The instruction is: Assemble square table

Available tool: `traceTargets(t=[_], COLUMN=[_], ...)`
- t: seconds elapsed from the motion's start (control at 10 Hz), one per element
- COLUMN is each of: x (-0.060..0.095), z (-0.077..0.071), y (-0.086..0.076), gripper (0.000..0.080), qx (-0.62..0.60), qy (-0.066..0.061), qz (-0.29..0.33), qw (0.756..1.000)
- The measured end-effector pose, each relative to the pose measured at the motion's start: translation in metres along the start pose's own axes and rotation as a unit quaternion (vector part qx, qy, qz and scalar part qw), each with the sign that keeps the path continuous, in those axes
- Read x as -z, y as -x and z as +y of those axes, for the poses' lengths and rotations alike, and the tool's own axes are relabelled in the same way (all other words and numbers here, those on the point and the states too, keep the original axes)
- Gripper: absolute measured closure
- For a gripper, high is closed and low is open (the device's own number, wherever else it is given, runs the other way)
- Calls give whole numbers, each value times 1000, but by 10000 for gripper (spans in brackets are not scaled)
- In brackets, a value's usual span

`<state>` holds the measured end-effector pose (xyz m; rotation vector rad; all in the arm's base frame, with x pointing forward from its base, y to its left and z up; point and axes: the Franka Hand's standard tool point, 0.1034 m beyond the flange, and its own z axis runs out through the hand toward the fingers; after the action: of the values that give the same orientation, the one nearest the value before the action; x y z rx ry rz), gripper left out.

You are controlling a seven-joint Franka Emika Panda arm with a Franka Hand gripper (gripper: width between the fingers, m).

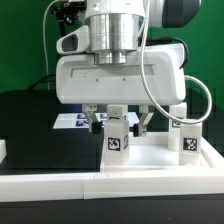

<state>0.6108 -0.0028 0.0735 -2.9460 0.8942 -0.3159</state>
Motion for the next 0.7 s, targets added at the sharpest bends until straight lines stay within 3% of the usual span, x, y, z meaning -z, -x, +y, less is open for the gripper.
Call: traceTargets(t=[0.2,0.6,0.7], x=[1,12,12], z=[0,-21,-20], y=[-1,10,10], gripper=[152,151,151], qx=[-1,-24,-19], qy=[-1,-7,-7], qz=[1,-8,-8], qw=[1000,1000,1000])
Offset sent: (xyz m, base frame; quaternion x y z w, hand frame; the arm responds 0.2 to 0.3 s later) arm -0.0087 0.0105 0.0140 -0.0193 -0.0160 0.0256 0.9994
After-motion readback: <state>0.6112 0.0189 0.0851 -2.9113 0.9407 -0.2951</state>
